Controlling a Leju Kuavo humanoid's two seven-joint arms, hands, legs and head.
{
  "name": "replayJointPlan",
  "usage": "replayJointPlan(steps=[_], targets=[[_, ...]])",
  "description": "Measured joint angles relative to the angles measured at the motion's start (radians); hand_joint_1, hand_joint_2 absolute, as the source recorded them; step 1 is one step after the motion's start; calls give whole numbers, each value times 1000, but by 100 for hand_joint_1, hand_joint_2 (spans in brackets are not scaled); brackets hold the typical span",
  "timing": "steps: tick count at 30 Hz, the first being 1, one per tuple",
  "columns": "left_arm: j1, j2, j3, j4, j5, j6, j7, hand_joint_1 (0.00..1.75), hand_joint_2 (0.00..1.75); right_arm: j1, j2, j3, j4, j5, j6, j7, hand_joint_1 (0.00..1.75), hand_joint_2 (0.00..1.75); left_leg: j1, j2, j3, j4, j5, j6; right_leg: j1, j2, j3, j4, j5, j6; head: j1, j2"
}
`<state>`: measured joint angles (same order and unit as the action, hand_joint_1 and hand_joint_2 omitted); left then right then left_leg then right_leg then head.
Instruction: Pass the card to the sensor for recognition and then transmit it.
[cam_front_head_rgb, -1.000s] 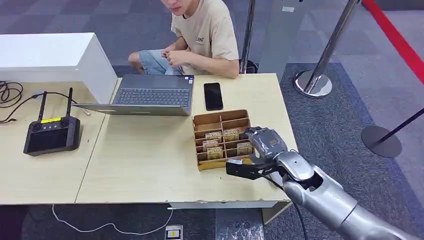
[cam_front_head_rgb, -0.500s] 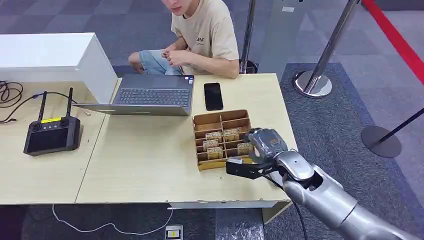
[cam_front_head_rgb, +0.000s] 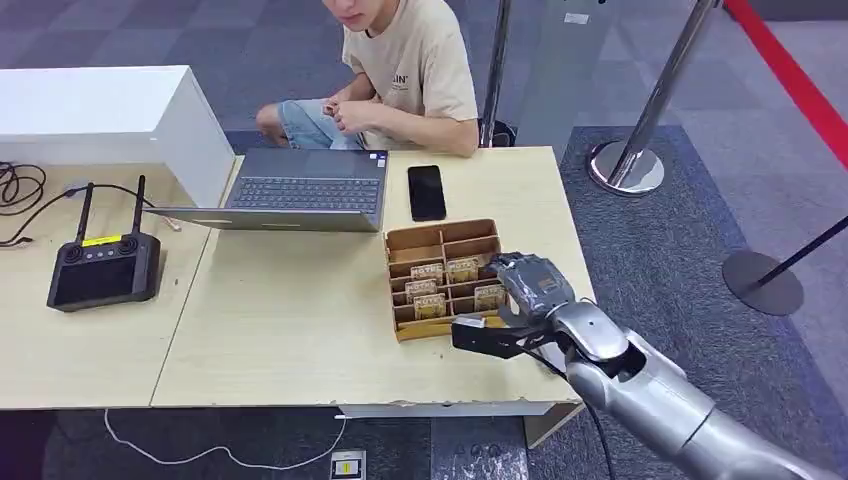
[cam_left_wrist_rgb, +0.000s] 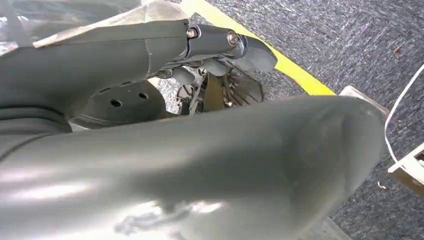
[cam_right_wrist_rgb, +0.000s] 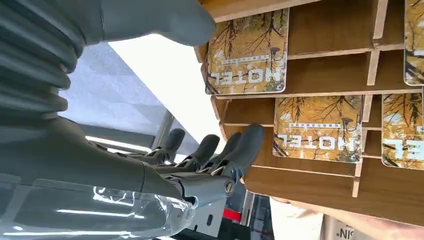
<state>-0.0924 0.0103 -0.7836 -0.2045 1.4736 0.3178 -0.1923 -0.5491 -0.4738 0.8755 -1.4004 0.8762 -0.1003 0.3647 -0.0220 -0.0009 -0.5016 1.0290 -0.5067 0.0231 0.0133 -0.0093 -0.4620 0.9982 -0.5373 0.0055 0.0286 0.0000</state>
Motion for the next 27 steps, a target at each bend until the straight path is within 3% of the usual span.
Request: replayJointPlan(steps=[1,2,3,7,8,17,27], targets=[[0,0,0,0,0,0,0,0,0,0,0,0,0,0,0,0,68,175,0,0,0,0,0,0,0,0,0,0,0,0,0,0],[0,0,0,0,0,0,0,0,0,0,0,0,0,0,0,0,93,175,0,0,0,0,0,0,0,0,0,0,0,0,0,0],[0,0,0,0,0,0,0,0,0,0,0,0,0,0,0,0,96,175,0,0,0,0,0,0,0,0,0,0,0,0,0,0],[0,-2,0,0,0,0,0,0,0,0,0,0,0,-2,1,-3,75,175,0,0,0,0,0,0,0,0,0,0,0,0,0,0],[0,-2,0,0,0,0,0,0,0,0,0,0,0,-5,1,-5,63,175,0,0,0,0,0,0,0,0,0,0,0,0,0,0],[0,-6,0,0,2,0,0,0,0,-4,1,8,1,-5,1,-13,58,175,0,0,0,0,0,0,0,0,0,0,0,0,0,0],[0,-8,0,0,2,0,0,0,0,-4,1,8,1,-5,1,-13,63,175,0,0,0,0,0,0,0,0,0,0,0,0,0,0]])
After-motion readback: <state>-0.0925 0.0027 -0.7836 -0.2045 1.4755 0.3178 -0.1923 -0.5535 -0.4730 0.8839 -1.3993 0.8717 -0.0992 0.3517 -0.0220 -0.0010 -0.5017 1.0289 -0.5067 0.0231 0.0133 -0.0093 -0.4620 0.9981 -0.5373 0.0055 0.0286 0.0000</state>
